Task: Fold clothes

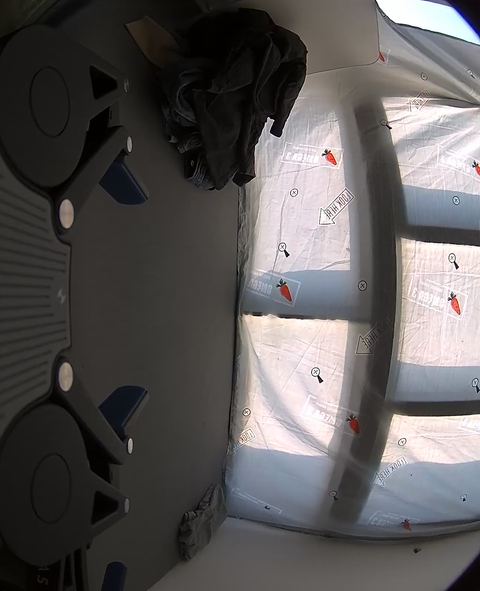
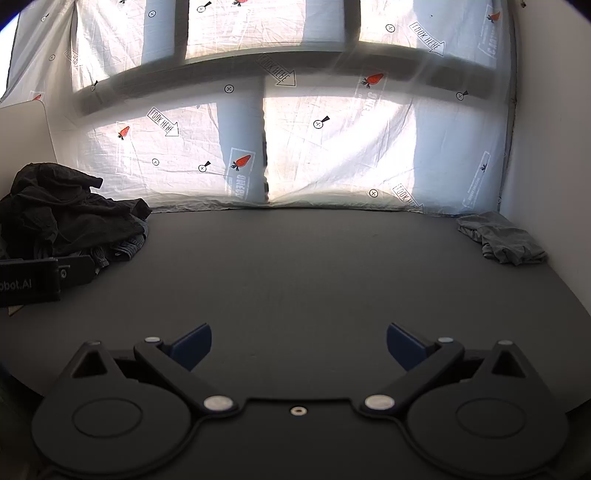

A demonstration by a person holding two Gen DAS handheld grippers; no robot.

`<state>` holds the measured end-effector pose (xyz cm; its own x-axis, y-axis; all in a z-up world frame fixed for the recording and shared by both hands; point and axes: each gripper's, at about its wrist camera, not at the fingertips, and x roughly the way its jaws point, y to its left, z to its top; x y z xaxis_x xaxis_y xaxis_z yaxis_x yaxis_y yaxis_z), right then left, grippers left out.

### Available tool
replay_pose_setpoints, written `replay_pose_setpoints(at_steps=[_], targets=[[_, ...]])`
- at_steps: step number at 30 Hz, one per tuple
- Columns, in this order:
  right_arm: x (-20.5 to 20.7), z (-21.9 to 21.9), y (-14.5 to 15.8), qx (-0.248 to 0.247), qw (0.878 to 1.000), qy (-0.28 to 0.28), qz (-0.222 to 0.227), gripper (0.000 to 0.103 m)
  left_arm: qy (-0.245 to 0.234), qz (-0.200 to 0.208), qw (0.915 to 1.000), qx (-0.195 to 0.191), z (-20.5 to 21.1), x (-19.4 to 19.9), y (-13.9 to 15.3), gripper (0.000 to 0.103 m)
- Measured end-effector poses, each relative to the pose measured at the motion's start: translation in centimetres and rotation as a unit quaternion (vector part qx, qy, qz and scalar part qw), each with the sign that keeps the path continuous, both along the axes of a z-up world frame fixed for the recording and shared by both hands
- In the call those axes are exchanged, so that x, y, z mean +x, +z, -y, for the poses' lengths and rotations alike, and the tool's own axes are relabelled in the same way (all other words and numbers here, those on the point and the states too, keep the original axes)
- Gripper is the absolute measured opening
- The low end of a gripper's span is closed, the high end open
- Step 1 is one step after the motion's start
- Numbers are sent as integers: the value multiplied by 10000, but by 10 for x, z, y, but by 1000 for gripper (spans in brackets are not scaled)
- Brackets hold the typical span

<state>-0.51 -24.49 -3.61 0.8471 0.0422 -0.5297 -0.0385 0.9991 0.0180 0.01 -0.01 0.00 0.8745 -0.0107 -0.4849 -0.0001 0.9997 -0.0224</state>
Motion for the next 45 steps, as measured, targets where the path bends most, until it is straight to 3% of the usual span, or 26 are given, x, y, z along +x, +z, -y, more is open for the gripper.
replay_pose_setpoints(at_steps=[21,45], targets=[[0,-3,1,0,10000,16,-11,102,-10,30,10000,-1,-18,-2,-5,103],[-8,2,-2,12,10000,-58,17,102,-56,46,10000,-34,-4,-13,-1,103]])
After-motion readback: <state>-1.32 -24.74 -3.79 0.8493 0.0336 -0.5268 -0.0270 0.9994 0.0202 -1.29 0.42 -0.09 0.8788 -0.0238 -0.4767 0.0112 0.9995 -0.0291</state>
